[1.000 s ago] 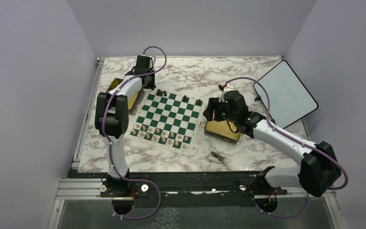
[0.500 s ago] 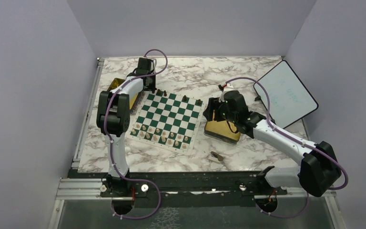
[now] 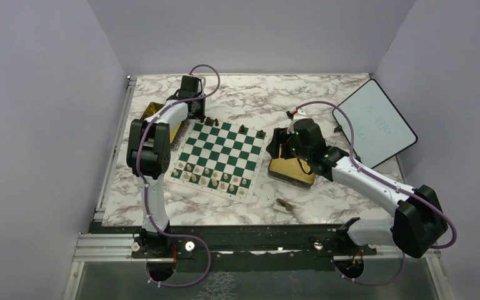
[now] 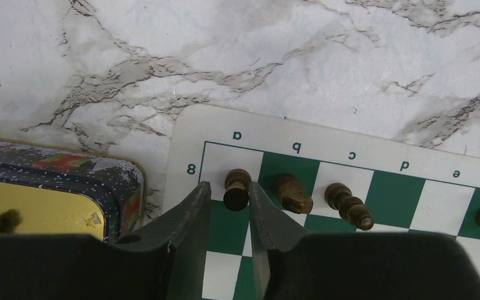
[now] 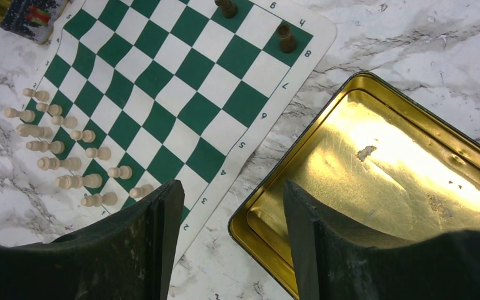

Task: Set up the chess pieces on the board
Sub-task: Place the chess piece on the chessboard, then pick up the chess piece from the storage box.

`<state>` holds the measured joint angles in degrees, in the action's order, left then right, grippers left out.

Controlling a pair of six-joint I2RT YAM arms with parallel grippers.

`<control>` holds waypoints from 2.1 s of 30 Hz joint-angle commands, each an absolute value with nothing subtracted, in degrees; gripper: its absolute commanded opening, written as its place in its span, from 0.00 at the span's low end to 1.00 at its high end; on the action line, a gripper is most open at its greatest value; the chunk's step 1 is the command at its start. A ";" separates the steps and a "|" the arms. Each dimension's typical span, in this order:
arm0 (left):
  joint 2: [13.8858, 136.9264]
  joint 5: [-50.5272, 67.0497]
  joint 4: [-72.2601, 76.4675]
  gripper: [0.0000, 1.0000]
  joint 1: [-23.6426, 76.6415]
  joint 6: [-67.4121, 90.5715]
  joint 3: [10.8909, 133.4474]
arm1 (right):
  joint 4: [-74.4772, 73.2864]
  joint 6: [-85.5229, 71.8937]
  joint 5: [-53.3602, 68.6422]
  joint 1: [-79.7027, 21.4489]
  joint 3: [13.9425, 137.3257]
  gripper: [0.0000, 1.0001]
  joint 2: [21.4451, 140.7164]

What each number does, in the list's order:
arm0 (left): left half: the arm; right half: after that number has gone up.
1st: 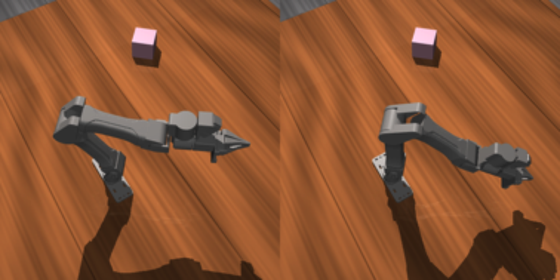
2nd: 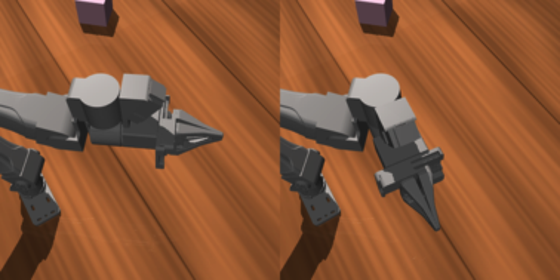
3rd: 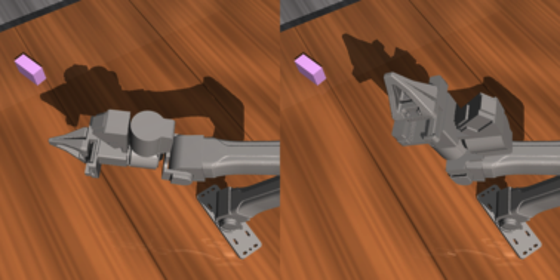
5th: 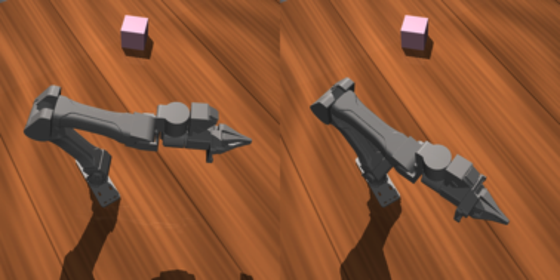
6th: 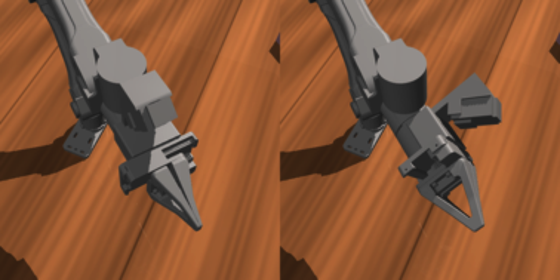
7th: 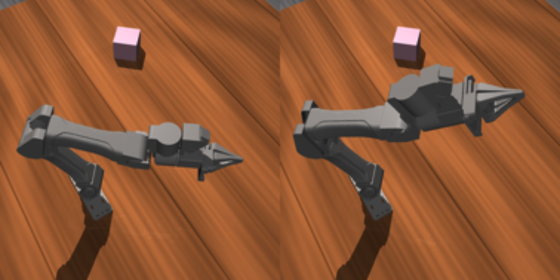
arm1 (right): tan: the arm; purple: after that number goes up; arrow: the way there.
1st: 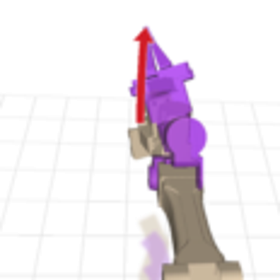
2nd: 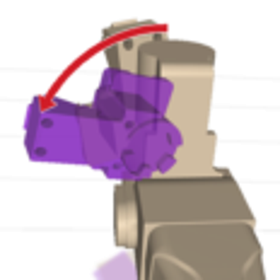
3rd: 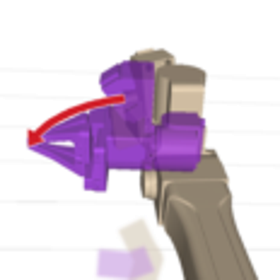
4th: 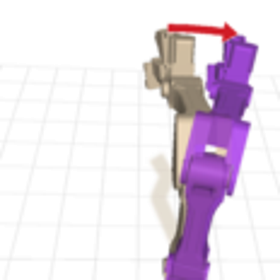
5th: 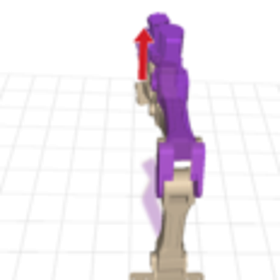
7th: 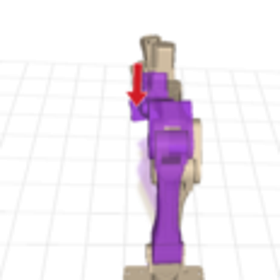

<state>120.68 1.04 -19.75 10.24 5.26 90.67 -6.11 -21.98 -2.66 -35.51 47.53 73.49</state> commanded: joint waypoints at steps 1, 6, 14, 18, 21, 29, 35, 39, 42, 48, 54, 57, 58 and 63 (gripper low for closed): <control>120.15 0.79 -19.48 0.31 10.55 4.40 91.12 | -5.88 -21.01 -2.74 -35.20 48.36 0.65 73.39; 117.64 0.79 -20.09 0.33 10.55 4.74 91.65 | -5.80 -20.92 -2.59 -35.20 48.10 0.65 73.35; 113.41 0.42 -20.39 0.36 10.55 6.12 92.49 | -5.70 -20.85 -2.13 -35.17 47.81 0.65 72.92; 111.56 -3.72 -20.30 0.38 10.48 6.26 92.14 | -5.82 -20.49 -2.18 -35.20 47.76 0.65 72.45; 110.70 -8.07 -20.10 0.41 10.38 5.31 91.70 | -6.02 -20.10 -2.33 -35.16 47.72 0.64 72.04; 109.37 -11.83 -18.58 0.40 6.62 5.94 90.34 | -6.37 -19.45 -2.19 -35.24 47.56 0.65 71.22; 110.38 -8.32 -17.49 0.39 1.76 7.04 89.07 | -6.59 -19.20 -2.03 -35.23 47.56 0.65 71.02; 111.51 -6.84 -16.58 0.39 -1.22 7.49 88.52 | -6.50 -19.12 -2.11 -35.23 47.70 0.65 71.17; 112.60 -6.26 -15.81 0.39 -2.81 7.83 88.19 | -6.42 -19.15 -2.09 -35.24 47.87 0.65 71.56; 115.14 -4.62 -14.20 0.40 -4.86 7.57 88.61 | -6.76 -18.95 -1.93 -35.22 48.51 0.65 72.50; 117.86 -2.90 -13.89 0.39 -5.47 7.34 90.42 | -7.20 -18.79 -2.64 -35.24 49.10 0.65 73.14; 118.74 -2.93 -13.63 0.39 -5.64 7.47 90.59 | -7.08 -18.97 -2.64 -35.24 49.20 0.65 73.49; 119.00 -3.09 -13.57 0.39 -5.70 7.47 90.72 | -7.11 -19.05 -2.61 -35.24 49.22 0.65 73.62; 120.09 -3.88 -13.57 0.39 -6.01 7.13 91.20 | -7.03 -19.00 -2.72 -35.24 49.50 0.65 74.35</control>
<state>119.13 -4.32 -15.38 -5.28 7.25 89.25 -6.42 -19.46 -2.66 -35.51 47.53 73.52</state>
